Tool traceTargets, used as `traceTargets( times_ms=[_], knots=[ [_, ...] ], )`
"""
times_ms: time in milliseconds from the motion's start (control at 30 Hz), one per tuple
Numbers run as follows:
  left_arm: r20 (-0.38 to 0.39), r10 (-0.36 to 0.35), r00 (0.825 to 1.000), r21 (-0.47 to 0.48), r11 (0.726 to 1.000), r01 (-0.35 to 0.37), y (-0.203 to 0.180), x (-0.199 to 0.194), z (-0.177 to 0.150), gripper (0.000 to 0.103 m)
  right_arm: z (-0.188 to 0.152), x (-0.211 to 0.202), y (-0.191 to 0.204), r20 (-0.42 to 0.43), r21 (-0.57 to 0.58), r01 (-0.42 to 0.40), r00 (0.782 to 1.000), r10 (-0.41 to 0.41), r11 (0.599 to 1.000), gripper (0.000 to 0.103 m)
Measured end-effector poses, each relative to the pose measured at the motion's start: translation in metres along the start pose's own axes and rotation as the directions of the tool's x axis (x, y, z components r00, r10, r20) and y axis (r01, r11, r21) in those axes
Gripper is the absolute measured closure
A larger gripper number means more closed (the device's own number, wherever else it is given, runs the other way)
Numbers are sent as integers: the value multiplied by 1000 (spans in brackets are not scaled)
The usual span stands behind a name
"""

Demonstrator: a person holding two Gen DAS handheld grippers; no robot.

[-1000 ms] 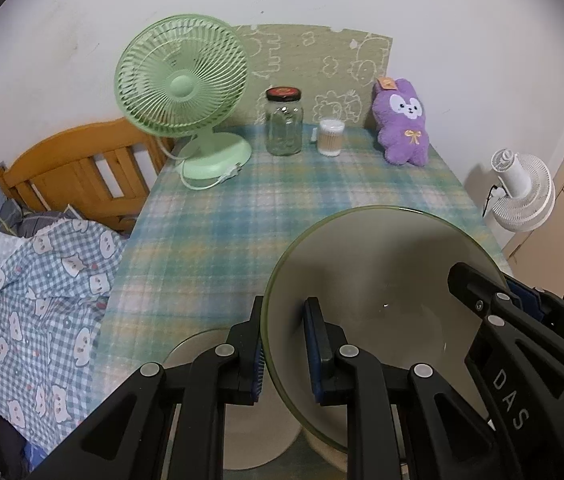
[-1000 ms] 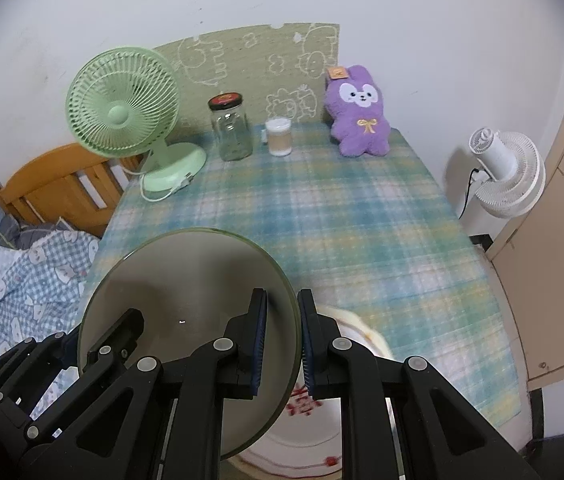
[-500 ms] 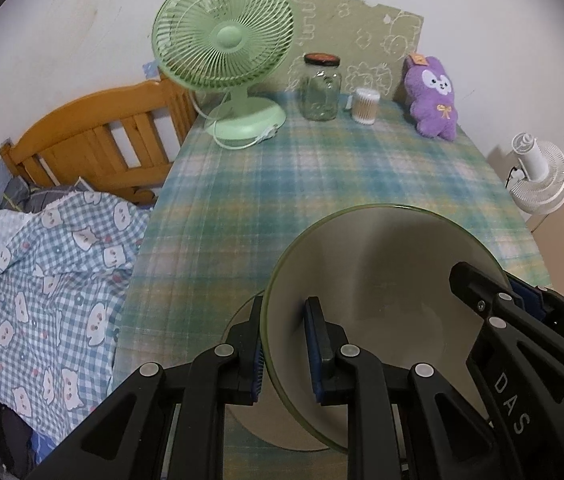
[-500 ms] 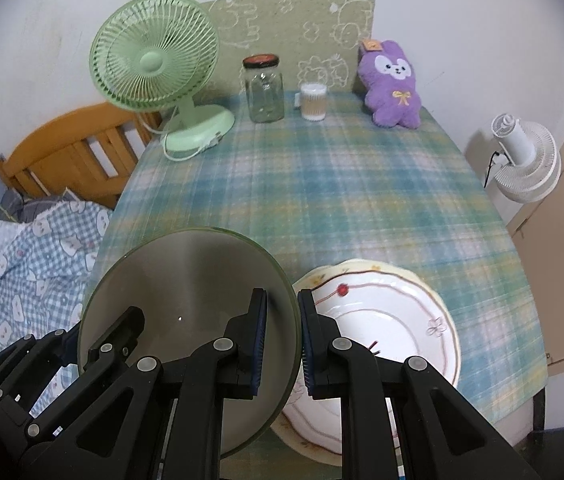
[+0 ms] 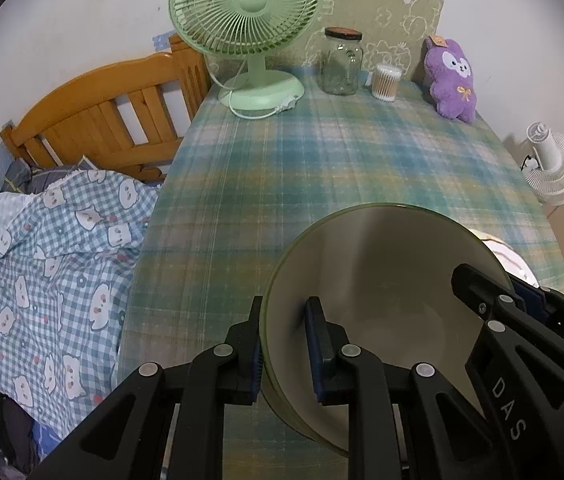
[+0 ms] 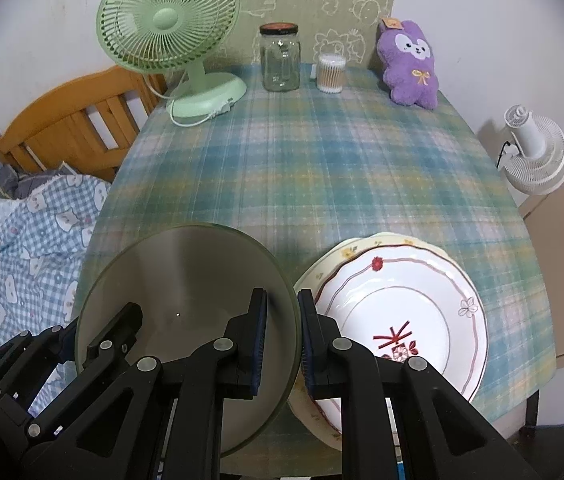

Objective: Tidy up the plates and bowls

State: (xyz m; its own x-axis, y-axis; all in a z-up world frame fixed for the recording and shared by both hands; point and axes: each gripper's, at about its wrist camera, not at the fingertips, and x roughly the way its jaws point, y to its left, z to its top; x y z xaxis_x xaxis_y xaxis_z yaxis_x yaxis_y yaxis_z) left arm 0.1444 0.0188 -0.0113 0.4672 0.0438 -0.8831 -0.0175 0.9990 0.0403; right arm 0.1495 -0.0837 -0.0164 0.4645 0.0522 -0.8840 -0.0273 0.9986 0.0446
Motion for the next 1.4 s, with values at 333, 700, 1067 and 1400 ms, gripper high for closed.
traceTargets(
  times_ms=[333, 700, 1067, 1400],
  knots=[
    [-53, 8, 999, -20, 1000, -9, 11, 15, -3, 86, -3, 15, 14, -36, -18, 2, 999, -3, 1000, 84],
    [-77, -6, 997, -10, 1000, 5, 7, 22, -12, 85, -10, 19, 13, -44, -30, 36, 998, -37, 999, 84],
    [-47, 2, 999, 6, 1000, -2, 6, 21, -15, 85, -14, 19, 14, -31, -41, 46, 998, -48, 998, 84],
    [-63, -36, 997, -24, 999, 34, 12, 17, -17, 62, -18, 8, 10, -37, -22, 31, 999, -31, 999, 84]
  ],
)
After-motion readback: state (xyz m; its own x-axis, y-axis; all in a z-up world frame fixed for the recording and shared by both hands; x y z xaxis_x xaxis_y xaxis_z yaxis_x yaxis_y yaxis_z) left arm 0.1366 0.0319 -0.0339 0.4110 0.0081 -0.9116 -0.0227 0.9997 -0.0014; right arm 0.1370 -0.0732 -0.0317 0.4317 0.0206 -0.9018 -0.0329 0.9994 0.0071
